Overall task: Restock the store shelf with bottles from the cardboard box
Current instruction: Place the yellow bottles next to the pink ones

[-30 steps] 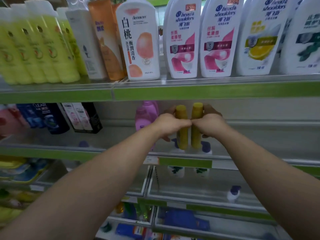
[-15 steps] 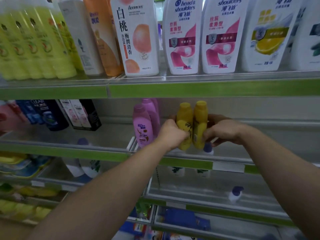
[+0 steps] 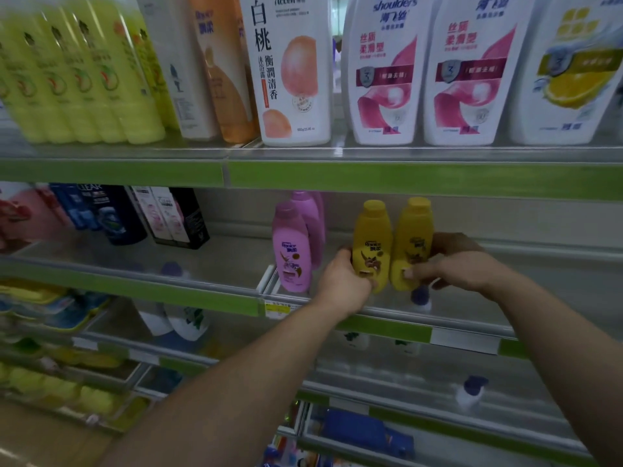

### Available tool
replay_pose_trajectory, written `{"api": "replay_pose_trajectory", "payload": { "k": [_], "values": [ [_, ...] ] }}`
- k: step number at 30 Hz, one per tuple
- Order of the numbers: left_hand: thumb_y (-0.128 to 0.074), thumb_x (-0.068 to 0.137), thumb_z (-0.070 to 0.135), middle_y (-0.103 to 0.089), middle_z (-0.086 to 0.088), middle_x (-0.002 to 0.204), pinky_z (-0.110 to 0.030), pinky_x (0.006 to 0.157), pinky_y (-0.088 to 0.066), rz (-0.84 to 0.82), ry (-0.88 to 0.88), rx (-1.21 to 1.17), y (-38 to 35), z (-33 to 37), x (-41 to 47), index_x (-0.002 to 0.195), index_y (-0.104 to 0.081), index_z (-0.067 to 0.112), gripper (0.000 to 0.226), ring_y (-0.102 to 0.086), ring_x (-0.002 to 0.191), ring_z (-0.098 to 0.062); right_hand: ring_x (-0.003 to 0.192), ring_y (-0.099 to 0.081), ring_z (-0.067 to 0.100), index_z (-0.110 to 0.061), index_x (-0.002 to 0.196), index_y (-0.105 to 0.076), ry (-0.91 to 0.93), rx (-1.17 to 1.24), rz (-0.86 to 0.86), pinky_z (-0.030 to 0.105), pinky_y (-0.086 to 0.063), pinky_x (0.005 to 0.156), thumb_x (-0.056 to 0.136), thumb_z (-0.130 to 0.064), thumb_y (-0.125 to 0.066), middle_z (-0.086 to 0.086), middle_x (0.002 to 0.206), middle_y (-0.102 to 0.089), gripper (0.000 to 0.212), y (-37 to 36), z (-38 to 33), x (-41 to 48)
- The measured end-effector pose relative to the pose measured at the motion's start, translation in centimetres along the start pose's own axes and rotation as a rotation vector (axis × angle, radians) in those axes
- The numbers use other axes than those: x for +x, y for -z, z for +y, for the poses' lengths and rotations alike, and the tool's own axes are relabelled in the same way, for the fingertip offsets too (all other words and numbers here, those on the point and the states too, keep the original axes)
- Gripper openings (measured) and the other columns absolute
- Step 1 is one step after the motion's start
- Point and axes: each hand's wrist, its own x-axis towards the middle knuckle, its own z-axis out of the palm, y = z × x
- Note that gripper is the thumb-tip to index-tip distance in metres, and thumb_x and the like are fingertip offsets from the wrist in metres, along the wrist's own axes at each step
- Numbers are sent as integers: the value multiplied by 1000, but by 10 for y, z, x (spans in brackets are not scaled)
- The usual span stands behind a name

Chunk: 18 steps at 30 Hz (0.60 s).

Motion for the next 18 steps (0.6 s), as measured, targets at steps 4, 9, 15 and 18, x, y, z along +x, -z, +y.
{"api": "replay_pose_trajectory", "payload": {
  "k": [4,9,15,18],
  "values": [
    [-76,82,19,-67,1,113,-44,96,-53,-6,-11,19,1,-3,0,111,-52,26,38,-64,104,-22,71,-70,19,-25,86,-63,-22,53,173,29,-54,58,77,-14,-83,1,83,-72,24,-17,-5,30],
    [-75,84,22,-67,4,112,-42,95,-53,12,-31,20,4,-11,-3,113,-53,27,37,-64,103,-20,69,-67,25,-17,84,-62,-34,66,178,38,-58,65,83,-9,-75,6,75,-68,15,-42,-22,74],
    [-75,83,21,-67,3,111,-44,94,-55,2,-32,-4,13,-19,-1,110,-51,28,36,-64,102,-21,87,-50,18,-11,99,-62,84,1,191,26,-35,73,95,-18,-65,6,93,-58,8,-60,-47,91],
    [-75,84,18,-67,2,111,-43,94,-55,7,-43,-24,15,-23,-2,111,-53,25,36,-64,103,-22,96,-51,22,0,116,-65,92,56,222,29,-33,78,98,-15,-60,12,110,-63,24,-65,-50,102]
  ]
}}
